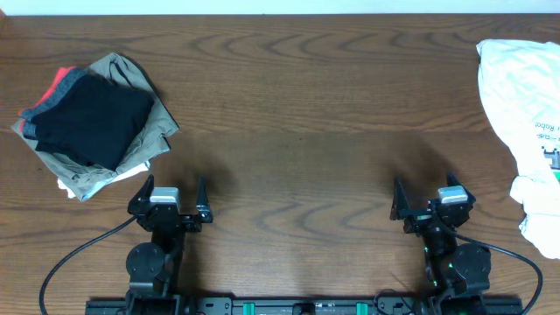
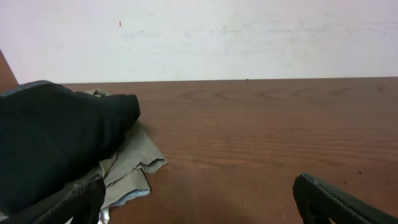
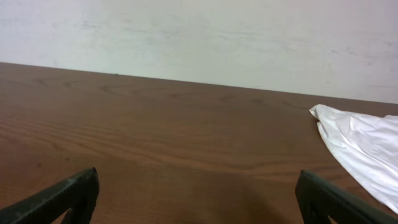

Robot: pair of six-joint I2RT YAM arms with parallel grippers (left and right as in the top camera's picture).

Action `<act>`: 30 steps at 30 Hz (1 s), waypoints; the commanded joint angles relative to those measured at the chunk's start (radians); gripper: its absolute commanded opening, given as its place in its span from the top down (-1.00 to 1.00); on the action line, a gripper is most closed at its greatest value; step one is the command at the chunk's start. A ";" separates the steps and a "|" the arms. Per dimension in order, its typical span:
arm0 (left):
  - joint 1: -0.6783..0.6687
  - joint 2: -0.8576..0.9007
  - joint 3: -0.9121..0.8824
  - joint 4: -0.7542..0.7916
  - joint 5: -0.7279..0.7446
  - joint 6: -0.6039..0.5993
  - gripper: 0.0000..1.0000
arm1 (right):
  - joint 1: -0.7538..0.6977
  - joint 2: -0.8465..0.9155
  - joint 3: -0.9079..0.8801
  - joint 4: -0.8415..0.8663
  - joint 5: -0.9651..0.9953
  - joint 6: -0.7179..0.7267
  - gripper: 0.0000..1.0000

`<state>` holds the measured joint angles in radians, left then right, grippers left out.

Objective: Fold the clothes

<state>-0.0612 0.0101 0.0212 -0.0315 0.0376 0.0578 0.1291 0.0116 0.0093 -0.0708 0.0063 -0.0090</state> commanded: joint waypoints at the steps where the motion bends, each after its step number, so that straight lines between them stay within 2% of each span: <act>1: -0.003 -0.007 -0.017 -0.035 -0.031 0.017 -0.96 | -0.010 -0.007 -0.004 -0.003 -0.007 -0.011 -0.98; 14: -0.003 -0.006 -0.017 -0.039 -0.032 0.017 -0.96 | -0.010 -0.007 -0.004 -0.001 -0.013 -0.009 -0.98; 18: -0.003 -0.006 -0.017 -0.023 -0.031 0.015 -0.96 | -0.010 -0.007 -0.004 0.002 -0.021 0.081 -0.98; 21: -0.003 -0.005 0.000 -0.029 -0.028 -0.095 -0.96 | -0.010 -0.006 0.011 -0.020 -0.050 0.083 -0.99; 26: -0.003 0.018 0.138 -0.195 -0.023 -0.139 -0.96 | -0.010 0.027 0.174 -0.247 0.066 0.083 -0.99; 30: -0.003 0.095 0.290 -0.333 -0.023 -0.153 -0.96 | -0.010 0.126 0.343 -0.406 0.135 0.097 -0.98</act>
<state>-0.0612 0.0608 0.1890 -0.3298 0.0265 -0.0551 0.1291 0.0811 0.2394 -0.4347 0.0608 0.0586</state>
